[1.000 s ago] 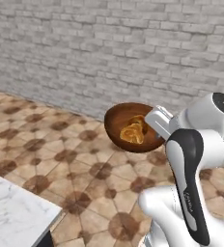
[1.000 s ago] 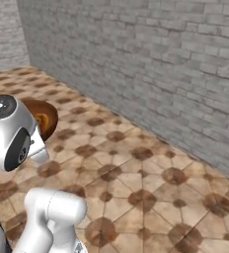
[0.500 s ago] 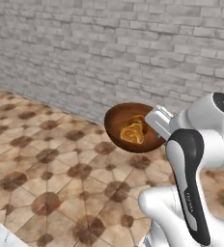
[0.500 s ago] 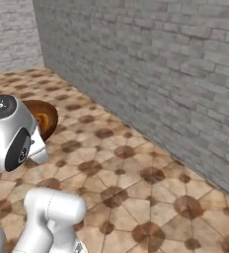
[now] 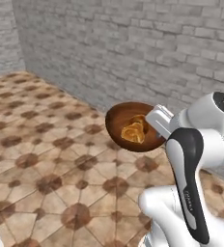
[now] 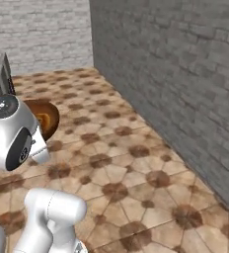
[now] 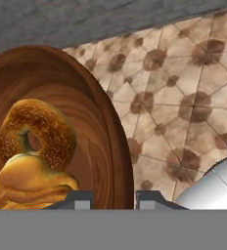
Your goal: Pick up the heated bread from the toaster oven and place it in the bowl. Then move the bread bowl to the dining counter.
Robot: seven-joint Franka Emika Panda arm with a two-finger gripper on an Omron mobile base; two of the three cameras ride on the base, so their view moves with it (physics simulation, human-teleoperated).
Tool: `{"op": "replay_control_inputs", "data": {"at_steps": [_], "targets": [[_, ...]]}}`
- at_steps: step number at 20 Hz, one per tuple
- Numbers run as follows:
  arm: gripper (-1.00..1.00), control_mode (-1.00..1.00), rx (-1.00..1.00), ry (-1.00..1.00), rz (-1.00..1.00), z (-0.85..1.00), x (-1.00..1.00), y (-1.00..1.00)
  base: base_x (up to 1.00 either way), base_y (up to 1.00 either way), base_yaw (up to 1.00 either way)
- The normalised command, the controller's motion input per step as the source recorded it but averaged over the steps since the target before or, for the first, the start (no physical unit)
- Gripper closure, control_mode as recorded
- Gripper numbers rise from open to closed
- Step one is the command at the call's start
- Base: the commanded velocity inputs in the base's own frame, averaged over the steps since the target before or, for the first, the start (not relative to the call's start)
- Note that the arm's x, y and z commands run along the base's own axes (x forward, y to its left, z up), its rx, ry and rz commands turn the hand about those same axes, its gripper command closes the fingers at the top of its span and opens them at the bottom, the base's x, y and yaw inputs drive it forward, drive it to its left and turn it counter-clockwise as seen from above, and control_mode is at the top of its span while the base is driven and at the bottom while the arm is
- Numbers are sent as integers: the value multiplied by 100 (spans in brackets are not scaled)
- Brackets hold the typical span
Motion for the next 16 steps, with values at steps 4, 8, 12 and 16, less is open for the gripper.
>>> {"op": "replay_control_inputs", "data": {"at_steps": [4, 8, 12, 16], "targets": [[100, 100, 0, 0, 0, 0, 0, 0, 100, 8, 53], [100, 100, 0, 0, 0, 0, 0, 0, 100, 19, 49], [100, 100, 0, 0, 0, 0, 0, 0, 100, 28, 47], [100, 100, 0, 0, 0, 0, 0, 0, 100, 28, 45]]}}
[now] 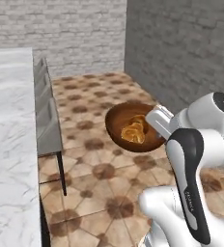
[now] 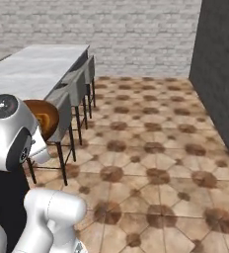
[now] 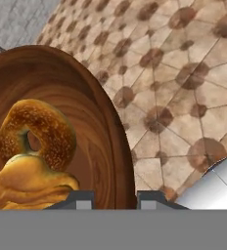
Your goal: Pick up the heated bread from the toaster oven and place it in the bowl. Then move the bread bowl to the dining counter.
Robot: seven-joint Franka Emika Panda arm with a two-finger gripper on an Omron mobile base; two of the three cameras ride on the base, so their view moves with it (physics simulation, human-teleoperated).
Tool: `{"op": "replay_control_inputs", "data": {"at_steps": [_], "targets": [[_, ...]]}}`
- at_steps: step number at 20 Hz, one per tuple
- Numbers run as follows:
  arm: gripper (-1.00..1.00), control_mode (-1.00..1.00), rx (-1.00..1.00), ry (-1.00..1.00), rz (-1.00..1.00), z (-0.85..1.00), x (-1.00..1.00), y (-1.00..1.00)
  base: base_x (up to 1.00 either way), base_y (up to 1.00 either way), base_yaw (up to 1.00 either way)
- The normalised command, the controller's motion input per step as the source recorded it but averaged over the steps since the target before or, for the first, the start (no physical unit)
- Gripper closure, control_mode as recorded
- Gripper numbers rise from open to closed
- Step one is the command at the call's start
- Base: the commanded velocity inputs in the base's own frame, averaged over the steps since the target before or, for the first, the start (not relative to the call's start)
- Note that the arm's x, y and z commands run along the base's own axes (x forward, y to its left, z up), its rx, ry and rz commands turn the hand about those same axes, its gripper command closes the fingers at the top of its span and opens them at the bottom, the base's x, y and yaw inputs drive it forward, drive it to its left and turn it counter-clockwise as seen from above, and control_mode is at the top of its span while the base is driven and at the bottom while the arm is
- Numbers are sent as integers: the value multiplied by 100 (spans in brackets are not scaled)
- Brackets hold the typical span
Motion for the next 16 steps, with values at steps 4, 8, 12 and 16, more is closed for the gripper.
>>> {"op": "replay_control_inputs", "data": {"at_steps": [4, 8, 12, 16], "targets": [[100, 100, 0, 0, 0, 0, 0, 0, 100, 25, 42], [100, 100, 0, 0, 0, 0, 0, 0, 100, 24, 50], [100, 100, 0, 0, 0, 0, 0, 0, 100, 10, 58], [100, 100, 0, 0, 0, 0, 0, 0, 100, 11, 64]]}}
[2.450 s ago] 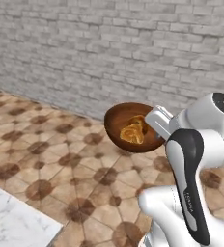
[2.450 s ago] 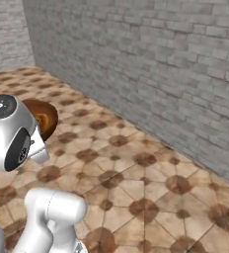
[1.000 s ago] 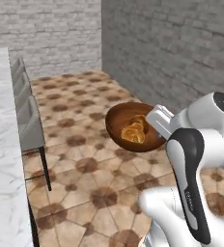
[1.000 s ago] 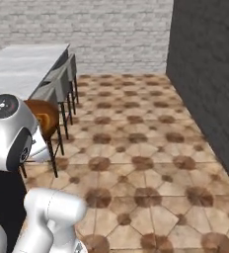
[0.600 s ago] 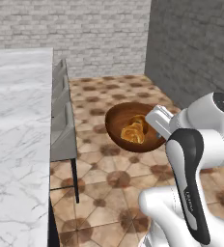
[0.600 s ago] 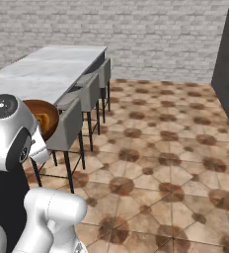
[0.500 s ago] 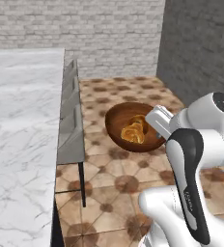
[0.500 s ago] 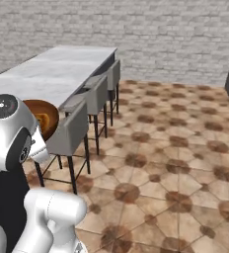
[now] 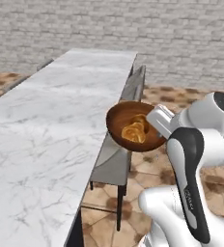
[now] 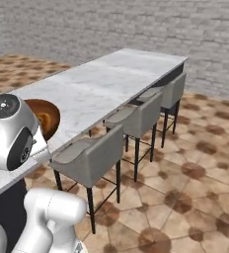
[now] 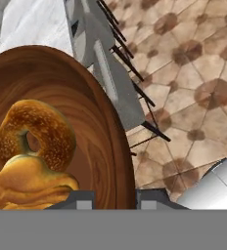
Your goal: Pick up the heated bread from the toaster oven and place it in the bowl. Then move the bread bowl to the dining counter.
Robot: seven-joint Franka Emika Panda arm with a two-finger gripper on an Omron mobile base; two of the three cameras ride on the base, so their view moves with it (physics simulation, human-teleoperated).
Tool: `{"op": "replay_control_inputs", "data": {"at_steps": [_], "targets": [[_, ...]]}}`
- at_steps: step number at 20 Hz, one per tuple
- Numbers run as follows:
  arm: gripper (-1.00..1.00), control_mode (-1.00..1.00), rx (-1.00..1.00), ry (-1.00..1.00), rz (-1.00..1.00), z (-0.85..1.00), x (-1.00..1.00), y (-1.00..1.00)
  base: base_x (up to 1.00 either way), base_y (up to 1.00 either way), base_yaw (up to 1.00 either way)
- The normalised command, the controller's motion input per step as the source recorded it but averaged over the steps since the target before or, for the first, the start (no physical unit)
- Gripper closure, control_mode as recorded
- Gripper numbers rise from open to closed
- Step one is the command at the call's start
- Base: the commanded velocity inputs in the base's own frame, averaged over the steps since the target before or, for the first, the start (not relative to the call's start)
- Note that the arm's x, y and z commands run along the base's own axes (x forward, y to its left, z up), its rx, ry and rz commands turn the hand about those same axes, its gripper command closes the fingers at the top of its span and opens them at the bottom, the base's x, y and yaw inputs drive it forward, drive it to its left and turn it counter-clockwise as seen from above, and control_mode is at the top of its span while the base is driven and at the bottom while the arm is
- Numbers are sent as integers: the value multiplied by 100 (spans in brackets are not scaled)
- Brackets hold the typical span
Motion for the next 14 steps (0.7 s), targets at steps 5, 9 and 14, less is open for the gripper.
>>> {"op": "replay_control_inputs", "data": {"at_steps": [5, 9, 14], "targets": [[100, 100, 0, 0, 0, 0, 0, 0, 56, 42, 71], [100, -100, -5, -3, 15, -21, 96, 49, 0, 0, 0], [100, -100, 0, 16, -5, -20, 100, 24, 0, 0, 0]]}}
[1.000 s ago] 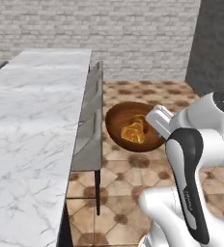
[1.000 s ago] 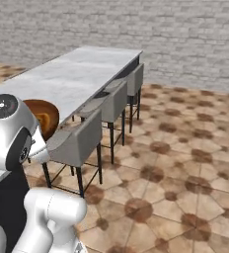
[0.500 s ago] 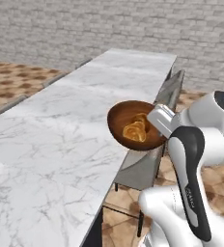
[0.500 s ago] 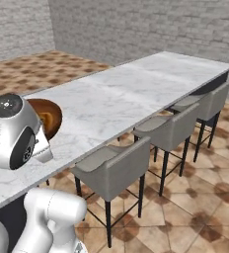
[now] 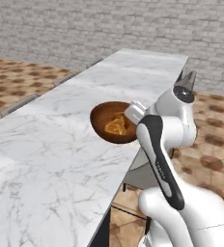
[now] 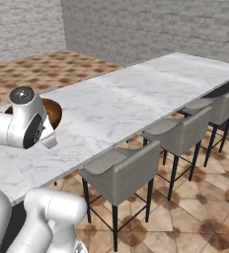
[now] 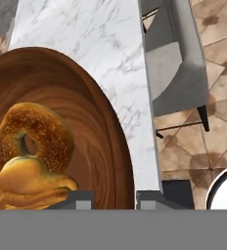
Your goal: Pick up the heated bread from the toaster oven and place it in the bowl. Then move the bread bowl to the dining counter.
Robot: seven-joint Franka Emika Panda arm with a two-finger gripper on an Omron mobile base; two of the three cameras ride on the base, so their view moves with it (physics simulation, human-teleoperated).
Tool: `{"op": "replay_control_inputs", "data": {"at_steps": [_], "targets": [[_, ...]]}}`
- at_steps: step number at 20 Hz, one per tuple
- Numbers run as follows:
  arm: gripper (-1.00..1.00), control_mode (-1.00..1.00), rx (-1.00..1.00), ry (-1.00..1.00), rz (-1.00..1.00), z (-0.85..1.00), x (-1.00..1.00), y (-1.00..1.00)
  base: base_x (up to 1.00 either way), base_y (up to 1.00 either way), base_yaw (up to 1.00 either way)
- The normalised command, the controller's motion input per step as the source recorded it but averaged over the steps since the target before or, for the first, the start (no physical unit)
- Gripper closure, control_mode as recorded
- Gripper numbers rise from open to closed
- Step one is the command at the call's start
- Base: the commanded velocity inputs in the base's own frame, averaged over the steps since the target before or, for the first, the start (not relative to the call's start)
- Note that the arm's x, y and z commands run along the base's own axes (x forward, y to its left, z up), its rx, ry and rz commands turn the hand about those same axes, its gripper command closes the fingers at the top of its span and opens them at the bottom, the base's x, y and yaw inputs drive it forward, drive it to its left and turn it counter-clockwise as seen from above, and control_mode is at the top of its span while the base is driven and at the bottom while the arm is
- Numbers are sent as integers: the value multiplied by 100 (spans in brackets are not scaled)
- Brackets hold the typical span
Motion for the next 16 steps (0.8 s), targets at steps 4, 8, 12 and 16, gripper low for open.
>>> {"op": "replay_control_inputs", "data": {"at_steps": [4, 8, 12, 16], "targets": [[100, -100, -1, 5, -11, -38, 100, 3, 0, 0, 0], [100, -100, -1, 4, -11, -57, 100, 11, 0, 0, 0], [100, -100, -1, 1, -8, -96, 100, 25, 0, 0, 0], [100, -100, 0, 4, -10, -48, 100, 38, 0, 0, 0]]}}
